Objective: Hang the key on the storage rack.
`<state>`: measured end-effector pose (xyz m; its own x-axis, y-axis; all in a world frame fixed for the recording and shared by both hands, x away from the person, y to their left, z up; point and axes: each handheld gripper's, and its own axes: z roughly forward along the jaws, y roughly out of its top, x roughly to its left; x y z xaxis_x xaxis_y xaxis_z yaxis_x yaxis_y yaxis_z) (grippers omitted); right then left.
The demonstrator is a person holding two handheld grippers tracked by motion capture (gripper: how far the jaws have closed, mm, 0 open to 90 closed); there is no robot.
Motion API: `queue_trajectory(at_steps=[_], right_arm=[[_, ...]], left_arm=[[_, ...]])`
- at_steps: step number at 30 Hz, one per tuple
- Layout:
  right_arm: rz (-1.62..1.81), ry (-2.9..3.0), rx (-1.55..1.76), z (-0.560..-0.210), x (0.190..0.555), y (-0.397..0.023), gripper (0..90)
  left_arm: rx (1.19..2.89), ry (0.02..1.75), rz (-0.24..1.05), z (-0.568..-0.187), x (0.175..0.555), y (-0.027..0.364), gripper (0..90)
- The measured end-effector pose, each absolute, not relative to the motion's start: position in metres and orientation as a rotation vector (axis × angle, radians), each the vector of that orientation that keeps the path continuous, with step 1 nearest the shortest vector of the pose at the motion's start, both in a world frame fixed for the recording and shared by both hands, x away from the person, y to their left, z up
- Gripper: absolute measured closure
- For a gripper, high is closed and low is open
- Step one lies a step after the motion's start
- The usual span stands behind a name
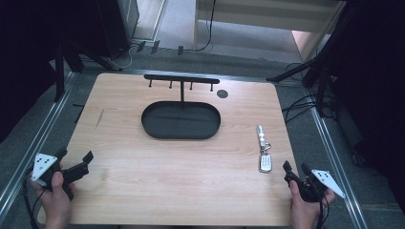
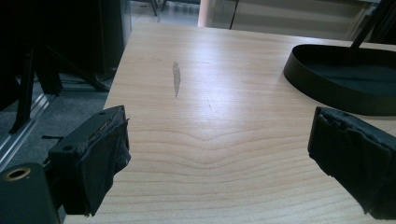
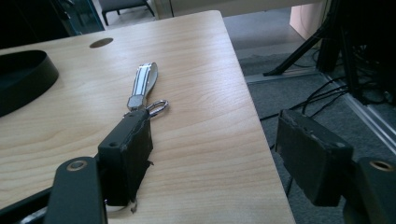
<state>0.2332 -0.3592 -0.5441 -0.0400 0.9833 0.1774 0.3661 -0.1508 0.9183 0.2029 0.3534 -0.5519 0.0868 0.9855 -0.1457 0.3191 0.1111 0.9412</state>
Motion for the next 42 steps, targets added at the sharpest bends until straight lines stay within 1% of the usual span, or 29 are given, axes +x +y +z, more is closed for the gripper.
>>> queue_trajectory(at_steps=[6,10,15,20,27,32,36,42], right_arm=[[1.114,1.527,1.548,-0.542,0.236,-0.351,32.7],[1.029,1.602,1.502,-0.542,0.241,-0.343,33.3],[0.978,1.662,1.468,-0.536,0.25,-0.335,37.7],[0.95,1.749,1.516,-0.529,0.259,-0.329,40.3],[0.713,1.962,1.602,-0.521,0.286,-0.32,39.2],[0.594,2.068,1.642,-0.5,0.307,-0.315,38.5],[0.424,2.201,1.664,-0.48,0.329,-0.31,37.4],[0.24,2.261,1.802,-0.469,0.356,-0.305,38.9]], left_arm=[[1.382,1.416,0.862,-0.552,0.203,0.353,5.6],[1.383,1.415,0.861,-0.552,0.203,0.353,5.6],[1.378,1.413,0.852,-0.552,0.203,0.354,5.6],[1.381,1.411,0.848,-0.552,0.203,0.355,5.6],[1.364,1.413,0.84,-0.552,0.202,0.356,5.6],[1.368,1.414,0.84,-0.552,0.203,0.356,5.6],[1.366,1.415,0.84,-0.552,0.203,0.356,5.6],[1.365,1.416,0.839,-0.552,0.203,0.356,5.6]])
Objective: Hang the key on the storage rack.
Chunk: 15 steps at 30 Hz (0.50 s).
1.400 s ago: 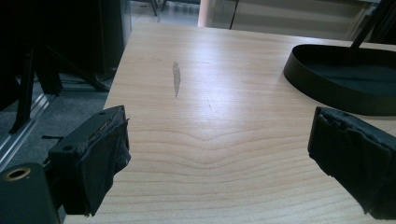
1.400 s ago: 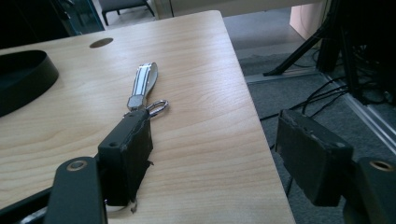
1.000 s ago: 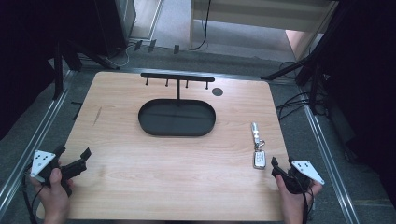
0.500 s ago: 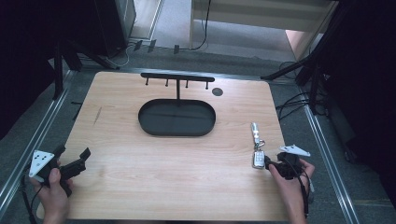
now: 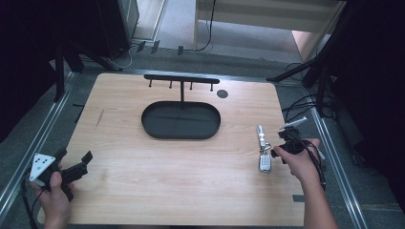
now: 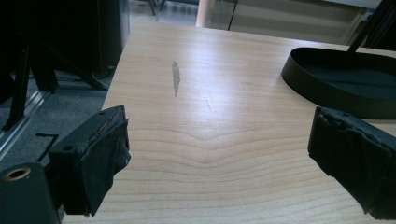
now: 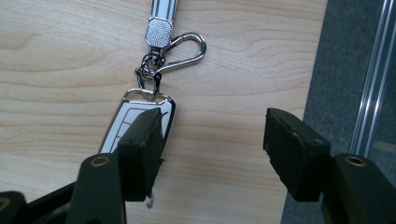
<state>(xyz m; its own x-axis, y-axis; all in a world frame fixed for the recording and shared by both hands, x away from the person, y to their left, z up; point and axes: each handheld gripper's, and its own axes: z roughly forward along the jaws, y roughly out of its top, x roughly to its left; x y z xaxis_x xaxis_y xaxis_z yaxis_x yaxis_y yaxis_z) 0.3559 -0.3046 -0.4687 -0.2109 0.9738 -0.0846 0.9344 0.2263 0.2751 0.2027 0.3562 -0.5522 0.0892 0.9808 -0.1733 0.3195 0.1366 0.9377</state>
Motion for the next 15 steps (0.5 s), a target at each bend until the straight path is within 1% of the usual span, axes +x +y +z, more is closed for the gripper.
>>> queue_trajectory(at_steps=[7,13,15], right_arm=[[0.068,2.27,1.889,-0.466,0.379,-0.3,42.7],[-0.054,2.185,2.034,-0.472,0.385,-0.303,46.8],[-0.052,2.197,2.017,-0.472,0.389,-0.298,48.2]], left_arm=[[1.364,1.416,0.841,-0.552,0.203,0.356,5.6],[1.368,1.415,0.837,-0.552,0.203,0.356,5.6],[1.368,1.412,0.837,-0.552,0.203,0.356,5.6]])
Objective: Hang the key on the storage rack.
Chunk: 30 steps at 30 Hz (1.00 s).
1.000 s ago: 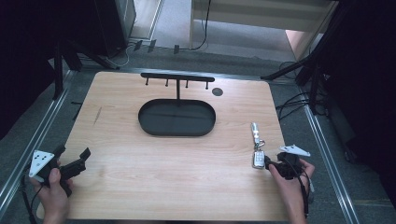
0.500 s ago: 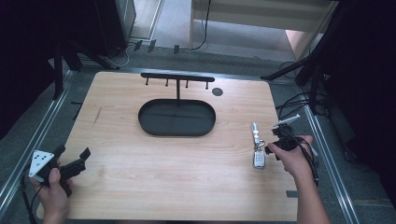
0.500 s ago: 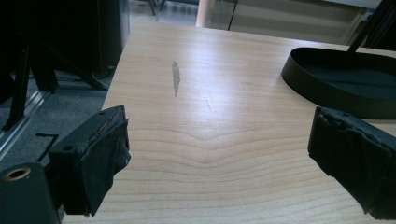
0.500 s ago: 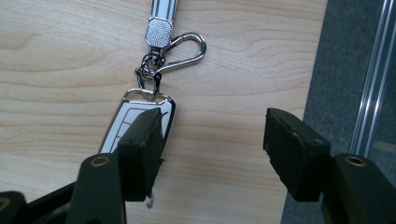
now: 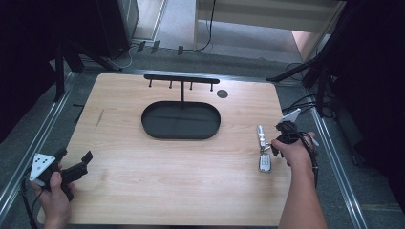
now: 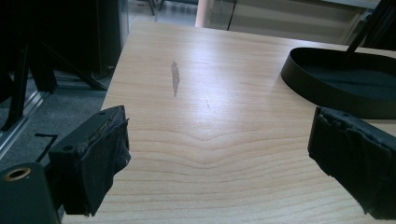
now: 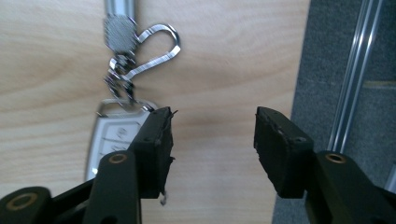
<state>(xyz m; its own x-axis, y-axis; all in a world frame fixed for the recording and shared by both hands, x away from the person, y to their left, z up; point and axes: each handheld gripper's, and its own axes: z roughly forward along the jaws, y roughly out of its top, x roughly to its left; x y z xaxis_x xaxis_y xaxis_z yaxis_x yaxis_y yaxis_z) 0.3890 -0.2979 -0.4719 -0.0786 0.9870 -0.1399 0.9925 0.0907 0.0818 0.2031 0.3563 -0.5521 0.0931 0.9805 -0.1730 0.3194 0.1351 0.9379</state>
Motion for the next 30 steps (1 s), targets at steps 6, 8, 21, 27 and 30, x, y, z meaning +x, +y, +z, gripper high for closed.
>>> queue_trajectory(at_steps=[6,8,21,27,30], right_arm=[[-0.019,2.187,2.019,-0.471,0.398,-0.286,56.4],[-0.01,2.203,2.021,-0.474,0.401,-0.282,59.5],[0.095,2.234,2.056,-0.485,0.415,-0.268,63.0],[0.135,2.201,2.051,-0.482,0.418,-0.265,63.8],[0.153,2.212,2.045,-0.486,0.421,-0.259,63.5]], left_arm=[[1.367,1.412,0.838,-0.552,0.203,0.356,5.6],[1.366,1.412,0.838,-0.552,0.203,0.356,5.6],[1.365,1.41,0.836,-0.552,0.203,0.357,5.6],[1.359,1.411,0.834,-0.552,0.203,0.357,5.6],[1.363,1.411,0.836,-0.552,0.203,0.357,5.6]])
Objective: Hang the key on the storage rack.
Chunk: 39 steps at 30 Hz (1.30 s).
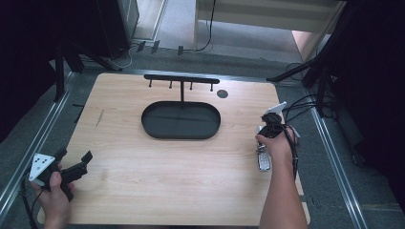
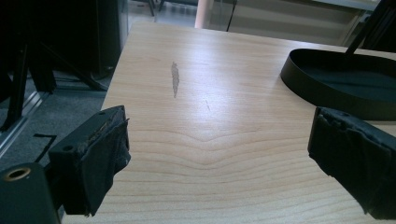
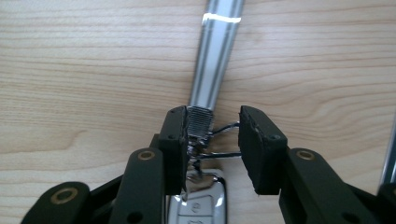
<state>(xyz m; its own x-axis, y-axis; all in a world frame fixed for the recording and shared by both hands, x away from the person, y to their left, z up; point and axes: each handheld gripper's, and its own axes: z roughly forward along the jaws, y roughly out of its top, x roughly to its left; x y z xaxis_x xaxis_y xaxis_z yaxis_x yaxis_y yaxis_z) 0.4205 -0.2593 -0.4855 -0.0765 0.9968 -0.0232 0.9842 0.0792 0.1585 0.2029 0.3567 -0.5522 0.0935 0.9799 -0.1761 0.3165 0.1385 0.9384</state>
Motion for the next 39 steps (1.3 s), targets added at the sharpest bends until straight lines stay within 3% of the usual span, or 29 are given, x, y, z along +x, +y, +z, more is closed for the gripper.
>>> queue_trajectory(at_steps=[5,12,16,39], right_arm=[[0.12,2.234,2.047,-0.498,0.421,-0.251,64.2],[0.111,2.209,2.008,-0.499,0.42,-0.25,75.3],[0.156,2.203,1.979,-0.497,0.417,-0.25,75.4],[0.928,1.759,1.544,-0.457,0.388,-0.259,75.5]], left_arm=[[1.36,1.41,0.833,-0.552,0.203,0.357,5.6],[1.363,1.41,0.833,-0.552,0.203,0.357,5.6],[1.365,1.409,0.834,-0.552,0.203,0.357,5.6],[1.362,1.41,0.834,-0.552,0.203,0.357,5.6]])
